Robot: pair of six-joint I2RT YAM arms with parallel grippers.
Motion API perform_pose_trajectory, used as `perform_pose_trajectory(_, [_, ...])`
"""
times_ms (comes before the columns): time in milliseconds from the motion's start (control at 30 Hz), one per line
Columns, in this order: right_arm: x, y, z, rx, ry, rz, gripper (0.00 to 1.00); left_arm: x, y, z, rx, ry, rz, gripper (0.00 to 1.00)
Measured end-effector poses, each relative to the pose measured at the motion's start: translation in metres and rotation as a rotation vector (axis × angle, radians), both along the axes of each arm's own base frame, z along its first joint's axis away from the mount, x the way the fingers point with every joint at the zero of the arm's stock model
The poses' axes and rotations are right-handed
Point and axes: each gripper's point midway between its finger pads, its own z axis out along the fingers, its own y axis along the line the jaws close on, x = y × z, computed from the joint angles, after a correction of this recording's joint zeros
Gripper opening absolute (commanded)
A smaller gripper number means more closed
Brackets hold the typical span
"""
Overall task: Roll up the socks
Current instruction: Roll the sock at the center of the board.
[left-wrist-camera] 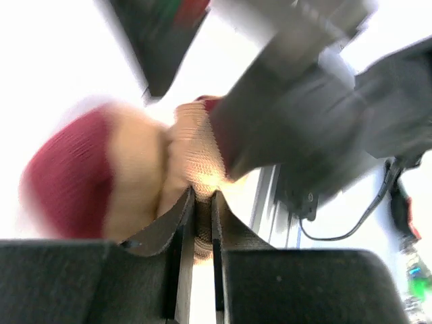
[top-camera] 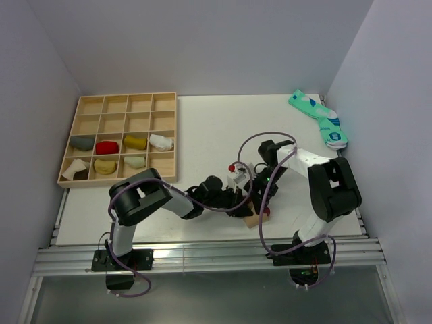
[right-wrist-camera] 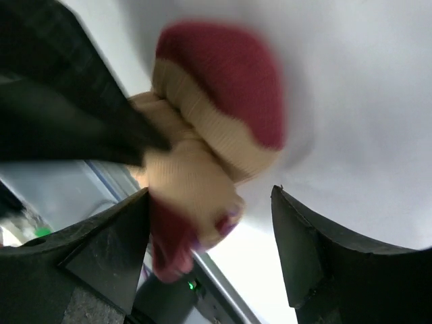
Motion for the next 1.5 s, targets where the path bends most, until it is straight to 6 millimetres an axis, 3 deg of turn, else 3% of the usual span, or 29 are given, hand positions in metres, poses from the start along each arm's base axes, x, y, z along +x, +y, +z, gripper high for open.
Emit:
perform_pose_trajectory(200, [0.038, 0.014, 0.014, 0.098, -0.064, -0.111, 0.76, 0.009, 0.015, -0.013, 0.027, 0.164, 0.111, 0.00])
perform_pose_trajectory(500, [0.058, 0.014, 0.023, 0.137, -0.143, -0.163, 0.76, 0.010, 0.010, -0.014, 0.040, 0.208, 0.117, 0.00])
perform_pose_trajectory(633, [0.072, 0.003, 0.047, 0.181, -0.258, -0.211, 0.76, 0.010, 0.005, -0.015, 0.047, 0.226, 0.100, 0.00])
perform_pose_trajectory(800, [0.081, -0.012, 0.075, 0.238, -0.405, -0.206, 0.68, 0.010, 0.002, -0.015, 0.060, 0.273, 0.081, 0.00])
perform_pose_trajectory(1133, [0.033, -0.019, 0.067, 0.300, -0.548, 0.056, 0.75, 0.019, 0.006, -0.019, 0.125, 0.405, 0.018, 0.00])
perform_pose_trajectory(1500, [-0.003, -0.018, 0.052, 0.329, -0.693, 0.317, 0.85, 0.029, 0.017, -0.028, 0.198, 0.541, -0.014, 0.00])
